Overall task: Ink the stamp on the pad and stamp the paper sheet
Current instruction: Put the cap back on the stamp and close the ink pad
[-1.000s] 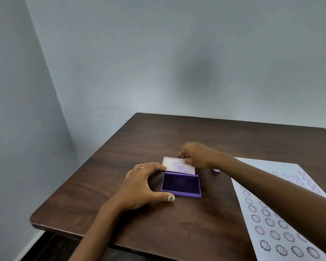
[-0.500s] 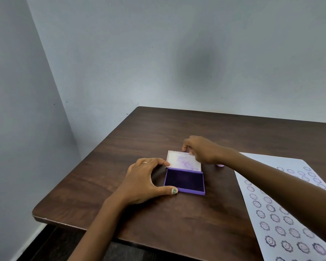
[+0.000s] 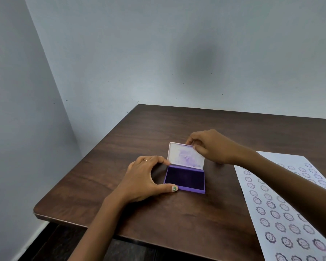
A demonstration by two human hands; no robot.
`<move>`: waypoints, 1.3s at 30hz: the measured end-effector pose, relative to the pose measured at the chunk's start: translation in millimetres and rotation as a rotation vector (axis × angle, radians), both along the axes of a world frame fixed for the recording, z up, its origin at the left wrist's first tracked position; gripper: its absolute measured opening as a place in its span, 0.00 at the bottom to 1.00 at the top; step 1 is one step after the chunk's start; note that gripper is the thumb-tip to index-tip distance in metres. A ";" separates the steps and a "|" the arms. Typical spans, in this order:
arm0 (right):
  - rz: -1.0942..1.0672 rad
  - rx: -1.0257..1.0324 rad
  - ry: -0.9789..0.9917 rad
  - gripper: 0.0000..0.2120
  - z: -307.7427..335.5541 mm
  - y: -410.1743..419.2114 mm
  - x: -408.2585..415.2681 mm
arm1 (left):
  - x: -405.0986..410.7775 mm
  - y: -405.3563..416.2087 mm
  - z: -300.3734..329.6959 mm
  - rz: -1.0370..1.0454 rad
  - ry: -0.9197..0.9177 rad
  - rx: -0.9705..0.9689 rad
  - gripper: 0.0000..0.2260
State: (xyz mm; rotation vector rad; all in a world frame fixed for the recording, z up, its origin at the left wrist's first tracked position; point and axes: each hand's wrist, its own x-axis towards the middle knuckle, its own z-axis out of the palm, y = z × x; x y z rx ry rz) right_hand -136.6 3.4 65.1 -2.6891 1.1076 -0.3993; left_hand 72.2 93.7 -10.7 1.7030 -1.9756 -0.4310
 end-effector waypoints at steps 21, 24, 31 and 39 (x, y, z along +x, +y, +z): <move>0.062 -0.334 0.020 0.13 -40.7 90.1 -21.8 | -1.4 2.7 0.7 -0.026 -0.073 -0.024 0.34; -0.017 -0.223 -0.120 0.15 -37.6 85.9 -25.0 | -1.1 2.5 0.0 -0.024 -0.077 -0.024 0.33; -0.109 0.106 -0.106 0.35 -41.5 70.4 -33.8 | -2.0 2.4 -0.1 -0.019 -0.070 -0.025 0.34; -0.131 0.025 -0.065 0.32 -42.5 77.3 -32.9 | -2.3 2.9 0.4 -0.015 -0.084 -0.018 0.34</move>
